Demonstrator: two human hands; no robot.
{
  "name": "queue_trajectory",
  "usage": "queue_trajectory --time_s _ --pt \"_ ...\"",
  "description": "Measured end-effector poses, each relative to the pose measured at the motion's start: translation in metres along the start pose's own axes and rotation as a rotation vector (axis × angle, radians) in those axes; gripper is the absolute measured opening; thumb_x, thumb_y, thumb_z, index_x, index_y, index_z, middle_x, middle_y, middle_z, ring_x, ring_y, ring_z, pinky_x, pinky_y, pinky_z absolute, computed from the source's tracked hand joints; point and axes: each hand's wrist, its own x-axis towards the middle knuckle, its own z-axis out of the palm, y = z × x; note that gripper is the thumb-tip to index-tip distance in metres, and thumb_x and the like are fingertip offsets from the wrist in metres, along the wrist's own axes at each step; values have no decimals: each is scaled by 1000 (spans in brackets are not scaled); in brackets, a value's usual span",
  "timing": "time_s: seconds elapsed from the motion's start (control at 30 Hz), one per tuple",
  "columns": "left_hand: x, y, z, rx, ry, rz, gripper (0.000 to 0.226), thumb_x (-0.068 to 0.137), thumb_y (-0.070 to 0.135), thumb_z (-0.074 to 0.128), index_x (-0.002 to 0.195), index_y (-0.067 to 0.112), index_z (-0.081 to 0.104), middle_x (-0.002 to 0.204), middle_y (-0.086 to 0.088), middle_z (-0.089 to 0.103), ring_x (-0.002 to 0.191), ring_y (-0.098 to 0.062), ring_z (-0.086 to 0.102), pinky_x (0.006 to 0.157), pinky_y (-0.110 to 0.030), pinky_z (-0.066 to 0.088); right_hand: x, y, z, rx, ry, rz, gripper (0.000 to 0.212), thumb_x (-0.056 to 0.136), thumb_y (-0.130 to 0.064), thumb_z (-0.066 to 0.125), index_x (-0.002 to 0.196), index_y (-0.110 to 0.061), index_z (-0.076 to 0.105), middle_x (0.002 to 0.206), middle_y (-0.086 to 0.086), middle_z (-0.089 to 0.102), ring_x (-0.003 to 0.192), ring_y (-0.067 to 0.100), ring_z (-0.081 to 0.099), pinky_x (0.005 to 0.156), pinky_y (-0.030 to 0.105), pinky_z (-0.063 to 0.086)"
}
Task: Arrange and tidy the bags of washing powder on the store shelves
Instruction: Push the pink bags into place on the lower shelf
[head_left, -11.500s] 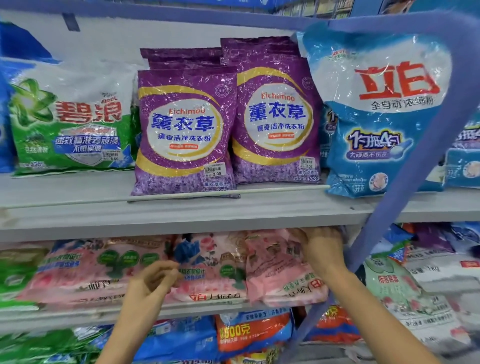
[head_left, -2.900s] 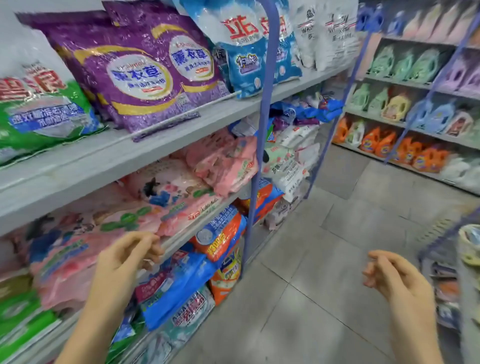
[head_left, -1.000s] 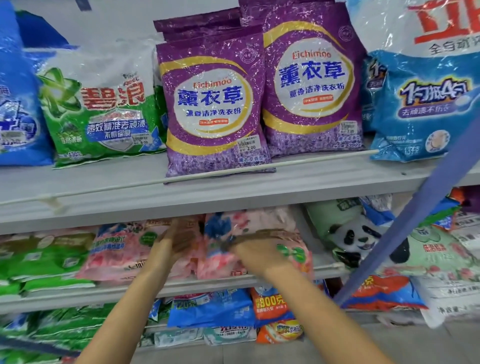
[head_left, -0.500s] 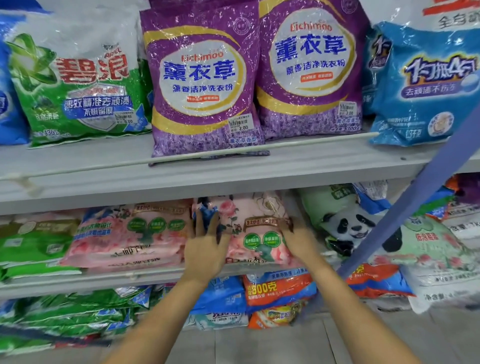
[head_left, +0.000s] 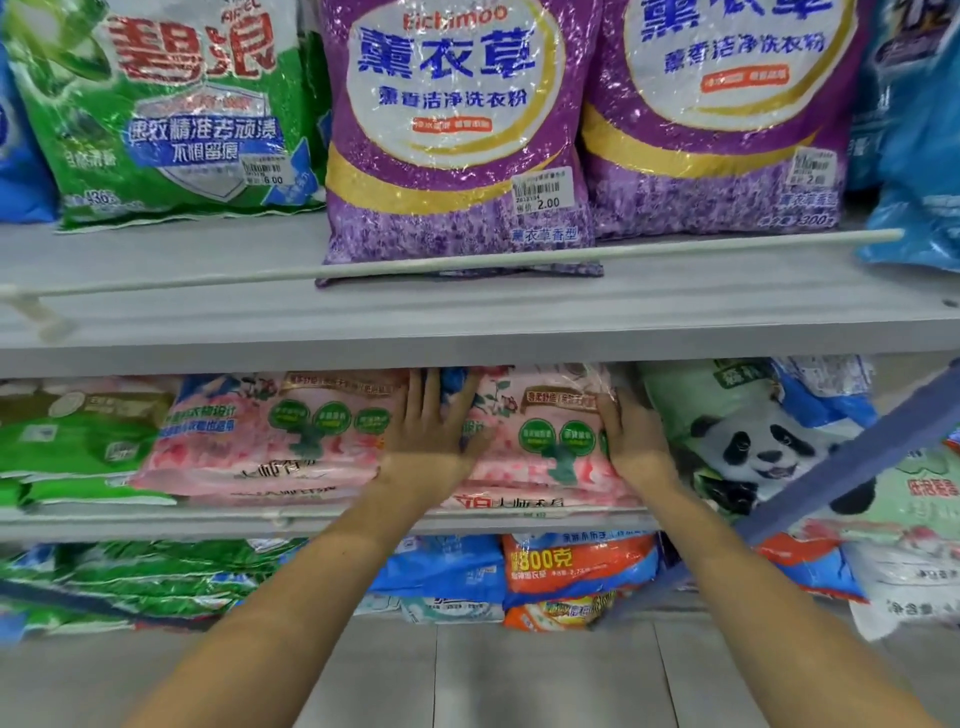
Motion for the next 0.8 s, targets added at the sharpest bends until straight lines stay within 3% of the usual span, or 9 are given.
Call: queue_trajectory --time_s 0.07,0.13,0.17,0.23,0.33,0.43,0.5,0.6,0.8 --pt "-8 -11 -5 87 50 41 70 79 72 -14 140 41 -28 160 -11 -4 147 -31 -2 116 -47 -11 3 1 -2 -12 15 -30 40 101 -35 27 110 -5 52 60 3 52 48 17 52 48 24 38" --pt "-27 -28 -7 105 120 102 82 83 73 -5 152 30 10 157 -14 19 145 -33 20 117 -52 1 -1 4 -6 -40 17 -56 45 101 -39 26 121 -7 50 68 10 59 55 24 57 54 29 43" --pt "-38 -35 -5 99 167 136 86 86 74 2 148 21 32 151 -17 34 139 -35 33 116 -55 11 -6 9 -9 -11 22 -47 47 100 -43 27 125 -9 48 75 14 63 62 27 60 58 32 47" --pt "-57 -41 1 124 234 156 86 87 72 18 130 7 55 134 -20 54 123 -35 52 108 -59 30 -25 23 -14 73 17 -14 44 97 -48 34 118 -13 51 81 13 64 69 31 62 61 32 46" --pt "-61 -34 1 142 231 67 75 82 68 33 110 4 63 119 -17 63 110 -34 59 100 -60 37 -51 30 -14 287 -64 28 30 93 -39 51 90 -10 58 79 11 66 74 29 63 58 30 45" --pt "-56 -27 -2 98 312 -3 48 83 55 52 98 10 63 110 -13 65 102 -31 60 99 -60 34 -54 21 -16 494 -70 118 19 96 -21 52 93 -6 63 84 10 68 76 24 66 69 38 54" --pt "-52 -28 3 110 399 -29 31 77 36 71 96 13 64 109 -11 65 102 -31 60 101 -63 30 -53 18 -22 661 -81 161 15 97 -15 49 95 -9 63 78 4 70 64 13 68 57 30 57" --pt "-50 -31 11 116 493 -67 28 71 23 77 96 15 66 107 -9 67 103 -31 61 103 -64 24 -55 16 -29 838 -106 200 17 97 -11 48 88 -13 62 61 -8 71 48 6 65 41 17 48" --pt "-47 -38 4 160 609 27 18 69 21 82 83 14 72 90 -5 73 86 -28 66 99 -56 29 -54 16 -35 913 -153 195 12 96 -11 50 94 -9 62 67 -5 72 49 5 64 40 16 45"
